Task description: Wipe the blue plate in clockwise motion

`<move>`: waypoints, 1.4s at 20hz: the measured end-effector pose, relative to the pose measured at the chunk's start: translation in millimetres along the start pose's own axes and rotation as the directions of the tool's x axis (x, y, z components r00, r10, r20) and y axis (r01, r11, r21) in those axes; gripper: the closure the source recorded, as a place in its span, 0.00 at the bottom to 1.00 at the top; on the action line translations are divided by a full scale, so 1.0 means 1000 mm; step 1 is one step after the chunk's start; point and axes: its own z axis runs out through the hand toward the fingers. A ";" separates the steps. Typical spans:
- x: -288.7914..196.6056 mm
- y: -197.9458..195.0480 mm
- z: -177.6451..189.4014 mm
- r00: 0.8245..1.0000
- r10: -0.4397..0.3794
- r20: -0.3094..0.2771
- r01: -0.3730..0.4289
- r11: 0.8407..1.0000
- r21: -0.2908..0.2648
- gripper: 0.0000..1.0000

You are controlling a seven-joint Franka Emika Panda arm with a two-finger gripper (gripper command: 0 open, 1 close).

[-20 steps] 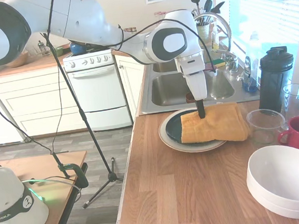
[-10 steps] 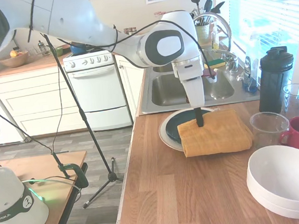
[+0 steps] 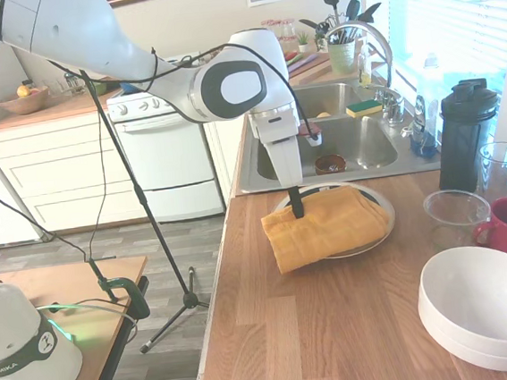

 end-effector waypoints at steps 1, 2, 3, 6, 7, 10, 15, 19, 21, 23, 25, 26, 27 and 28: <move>-0.007 -0.002 -0.001 1.000 -0.011 0.000 0.011 1.000 0.002 1.00; -0.012 -0.005 -0.003 1.000 -0.020 0.001 0.020 1.000 0.005 1.00; -0.017 -0.007 -0.004 1.000 -0.027 0.001 0.027 1.000 0.010 1.00; -0.019 -0.009 -0.014 1.000 -0.018 0.002 0.018 0.999 0.030 1.00; -0.016 -0.008 -0.019 1.000 -0.007 0.004 0.007 0.999 0.040 1.00; 0.001 0.005 -0.044 1.000 0.028 0.010 -0.029 0.997 0.073 1.00; 0.036 0.044 -0.083 0.997 0.072 0.021 -0.074 0.991 0.113 1.00; 0.075 0.083 -0.100 0.993 0.114 0.040 -0.118 0.984 0.134 1.00; 0.095 0.102 -0.099 0.989 0.139 0.047 -0.144 0.980 0.135 1.00; 0.115 0.120 -0.092 0.985 0.164 0.055 -0.170 0.977 0.127 1.00; 0.132 0.139 -0.083 0.980 0.189 0.065 -0.195 0.974 0.114 1.00; 0.139 0.148 -0.078 0.977 0.200 0.068 -0.206 0.973 0.107 1.00; 0.147 0.157 -0.073 0.975 0.211 0.070 -0.217 0.971 0.100 1.00; 0.154 0.166 -0.069 0.972 0.222 0.071 -0.229 0.969 0.095 1.00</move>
